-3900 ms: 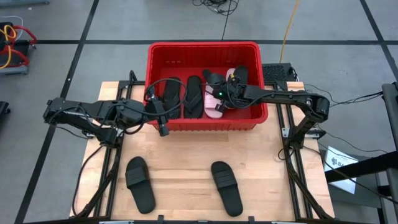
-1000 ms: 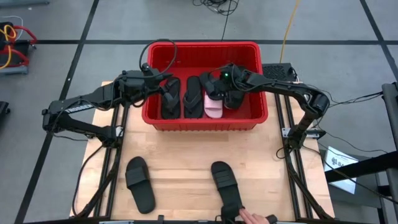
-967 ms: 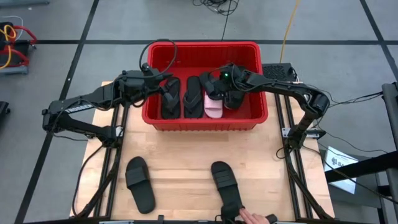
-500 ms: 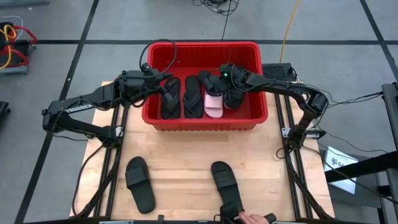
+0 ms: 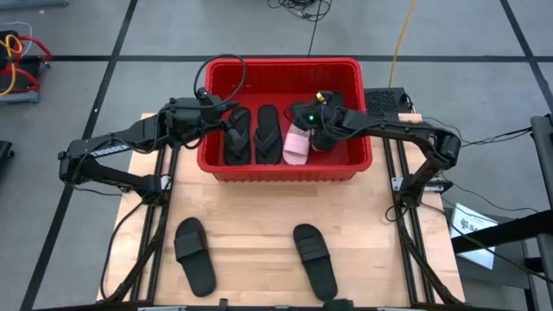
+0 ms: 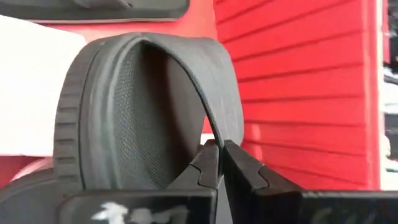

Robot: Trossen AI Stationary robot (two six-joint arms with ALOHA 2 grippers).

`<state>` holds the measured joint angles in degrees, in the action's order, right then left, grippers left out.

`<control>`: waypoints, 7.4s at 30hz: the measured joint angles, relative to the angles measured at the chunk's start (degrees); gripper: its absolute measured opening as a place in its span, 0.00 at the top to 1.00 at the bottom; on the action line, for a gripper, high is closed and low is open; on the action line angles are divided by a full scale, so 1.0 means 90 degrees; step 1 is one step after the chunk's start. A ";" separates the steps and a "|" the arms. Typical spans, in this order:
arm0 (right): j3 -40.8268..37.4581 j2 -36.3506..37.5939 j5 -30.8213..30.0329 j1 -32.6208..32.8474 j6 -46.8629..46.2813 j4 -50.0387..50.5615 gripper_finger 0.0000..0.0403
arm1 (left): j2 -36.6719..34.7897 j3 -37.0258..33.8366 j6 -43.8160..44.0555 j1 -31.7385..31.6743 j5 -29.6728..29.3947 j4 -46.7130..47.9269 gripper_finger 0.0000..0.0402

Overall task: Pick and place slides into bin
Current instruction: Put the black slide into the red bin

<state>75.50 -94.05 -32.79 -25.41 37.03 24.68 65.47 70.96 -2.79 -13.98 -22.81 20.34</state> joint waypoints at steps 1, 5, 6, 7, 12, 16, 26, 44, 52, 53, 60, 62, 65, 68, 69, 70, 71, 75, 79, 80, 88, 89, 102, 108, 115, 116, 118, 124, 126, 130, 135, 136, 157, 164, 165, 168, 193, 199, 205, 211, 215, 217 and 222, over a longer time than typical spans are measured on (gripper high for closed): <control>0.0000 0.0001 -0.0190 0.0075 -0.0058 0.0020 1.00 | 0.0000 0.0000 0.0000 0.0000 0.0003 0.0000 0.63; -0.0002 0.0004 -0.0805 0.0346 0.0008 -0.0089 1.00 | 0.0000 0.0000 0.0000 0.0000 0.0012 0.0000 0.63; -0.0002 0.0004 -0.0889 0.0403 0.0070 -0.0144 1.00 | 0.0000 0.0000 -0.0002 0.0000 0.0017 0.0000 0.63; -0.0002 0.0004 -0.0967 0.0450 0.0148 -0.0223 1.00 | 0.0000 0.0000 -0.0021 0.0000 0.0022 0.0000 0.63; 0.0000 0.0197 -0.1407 0.0629 0.0308 -0.0318 1.00 | 0.0000 0.0000 -0.0189 0.0000 0.0034 0.0000 0.63; 0.0000 0.0334 -0.1511 0.0766 -0.0395 0.0396 1.00 | 0.0000 0.0000 -0.0187 0.0000 0.0039 0.0000 0.63; -0.0002 0.0203 -0.0354 0.0764 -0.1821 0.1009 1.00 | 0.0000 0.0000 -0.0204 0.0002 0.0255 -0.0002 0.63; 0.0000 0.0201 0.1774 0.0774 -0.1798 0.1625 0.91 | 0.0000 0.0000 -0.0225 0.0002 0.0262 -0.0002 0.63; 0.0000 0.0201 0.1825 0.0784 -0.1646 0.1642 0.69 | 0.0000 0.0000 -0.0372 0.0002 0.0262 -0.0002 0.63; 0.0000 0.0201 0.1834 0.0784 -0.1646 0.1645 0.67 | 0.0000 0.0000 -0.0372 0.0002 0.0260 -0.0002 0.63; 0.0000 0.0485 0.1850 0.0789 -0.1585 0.1713 0.54 | 0.0000 0.0000 -0.0389 0.0002 0.0260 -0.0002 0.63; 0.0000 0.0639 0.1851 0.0796 -0.1529 0.1713 0.53 | 0.0000 0.0000 -0.0389 0.0002 0.0260 -0.0006 0.63; -0.0002 0.0935 0.1932 0.0804 -0.1526 0.1702 0.53 | 0.0000 -0.0002 -0.0497 0.0002 0.0260 -0.0128 0.63; -0.0002 0.1267 0.1923 0.0806 -0.1529 0.1615 0.54 | 0.0063 0.0000 -0.0695 -0.0052 0.0256 -0.0482 0.63; -0.0002 0.1390 0.1900 0.0804 -0.1538 0.1567 0.54 | 0.0096 0.0003 -0.0704 -0.0105 0.0258 -0.0601 0.63; -0.0002 0.1514 0.1876 0.0801 -0.1551 0.1492 0.55 | 0.0128 0.0042 -0.0709 -0.0186 0.0267 -0.0586 0.63; -0.0002 0.1634 0.1859 0.0795 -0.1563 0.1435 0.55 | 0.0189 0.0123 -0.0724 -0.0274 0.0272 -0.0566 0.63; -0.0002 0.2145 0.1845 0.0749 -0.1670 0.1371 0.56 | 0.0708 0.0796 -0.0826 -0.0661 0.0755 -0.0257 0.63; -0.0002 0.2616 0.1840 0.0699 -0.1726 0.1373 0.55 | 0.1630 0.1915 -0.1006 -0.0958 0.1345 0.0580 0.63; -0.0002 0.2722 0.1832 0.0699 -0.1730 0.1376 0.55 | 0.1863 0.2231 -0.1149 -0.1008 0.1409 0.0887 0.63; -0.0002 0.3428 0.1833 0.0699 -0.1805 0.1383 0.57 | 0.4054 0.4607 -0.1963 -0.1104 0.2623 0.2716 0.63; -0.0002 0.3491 0.1833 0.0699 -0.1856 0.1383 0.57 | 0.4304 0.4826 -0.1949 -0.1117 0.2792 0.2867 0.63; -0.0002 0.3684 0.1833 0.0697 -0.2044 0.1786 0.58 | 0.6098 0.5393 -0.1980 -0.1130 0.3927 0.3450 0.63; -0.0002 0.3676 0.1832 0.0697 -0.2044 0.1805 0.59 | 0.6303 0.5384 -0.3346 -0.0918 0.4749 0.3538 0.63; -0.0002 0.3673 0.1830 0.0694 -0.2044 0.1937 0.58 | 0.6363 0.5158 -0.4393 -0.0682 0.4206 0.3050 0.63; -0.0002 0.3673 0.1830 0.0694 -0.2044 0.1946 0.59 | 0.6363 0.5121 -0.4415 -0.0675 0.4210 0.3043 0.63; -0.0002 0.3673 0.1830 0.0694 -0.2044 0.1956 0.59 | 0.6363 0.4987 -0.4408 -0.0672 0.4217 0.2924 0.63; -0.0002 0.3673 0.1828 0.0694 -0.2044 0.1961 0.59 | 0.6365 0.4321 -0.4432 -0.0681 0.4191 0.2399 0.63; -0.0002 0.3673 0.1829 0.0694 -0.2044 0.1961 0.59 | 0.6359 0.4135 -0.4476 -0.0682 0.4192 0.2244 0.63; -0.0002 0.3673 0.1828 0.0694 -0.2061 0.1961 0.59 | 0.6356 0.3836 -0.4474 -0.0690 0.4187 0.2096 0.63; -0.0002 0.3673 0.1827 0.0694 -0.2064 0.1958 0.59 | 0.6356 0.3677 -0.4485 -0.0739 0.4185 0.2082 0.63; -0.0002 0.3673 0.1825 0.0694 -0.2064 0.1958 0.59 | 0.6356 0.3646 -0.4468 -0.0754 0.4130 0.2066 0.63; -0.0002 0.3673 0.1825 0.0694 -0.2064 0.1904 0.59 | 0.6356 0.2956 -0.3269 -0.1104 0.2781 0.0347 0.63; -0.0002 0.3674 0.1823 0.0694 -0.2066 0.1905 0.59 | 0.6360 0.2956 -0.3077 -0.1231 0.2782 0.0525 0.63; -0.0002 0.3673 0.1825 0.0694 -0.2064 0.1905 0.59 | 0.6360 0.2956 -0.2971 -0.1231 0.2834 0.0526 0.63; -0.0002 0.3673 0.1825 0.0694 -0.2064 0.1905 0.59 | 0.6363 0.2956 -0.2676 -0.1216 0.3269 0.0541 0.63; -0.0002 0.3673 0.1801 0.0692 -0.2042 0.1913 0.59 | 0.6501 0.3990 -0.2674 -0.0862 0.3691 0.2013 0.63; -0.0002 0.3673 0.1801 0.0689 -0.2042 0.1970 0.59 | 0.6501 0.4841 -0.2819 -0.0855 0.3661 0.3069 0.63; -0.0002 0.3676 0.1813 0.0692 -0.1773 0.1998 0.59 | 0.6495 0.5992 -0.2827 -0.0800 0.2895 0.4314 0.63; -0.0002 0.3676 0.1840 0.0708 -0.1466 0.1999 0.59 | 0.6475 0.7056 -0.2334 -0.0481 0.1650 0.6037 0.63; -0.0002 0.3713 0.2259 0.0709 -0.1416 0.2094 0.59 | 0.6169 0.6949 -0.1746 -0.0207 0.1404 0.6810 0.63; -0.0002 0.3736 0.2716 0.0711 -0.1311 0.2106 0.59 | 0.5986 0.6921 -0.1428 -0.0046 0.1327 0.7099 0.63; -0.0002 0.3741 0.3358 0.0961 -0.1089 0.2251 0.59 | 0.5495 0.6912 -0.0521 0.0370 0.0979 0.7562 0.63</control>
<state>75.48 -60.38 -2.57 -16.76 27.23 44.94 114.93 133.16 -7.48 -10.65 -14.00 88.40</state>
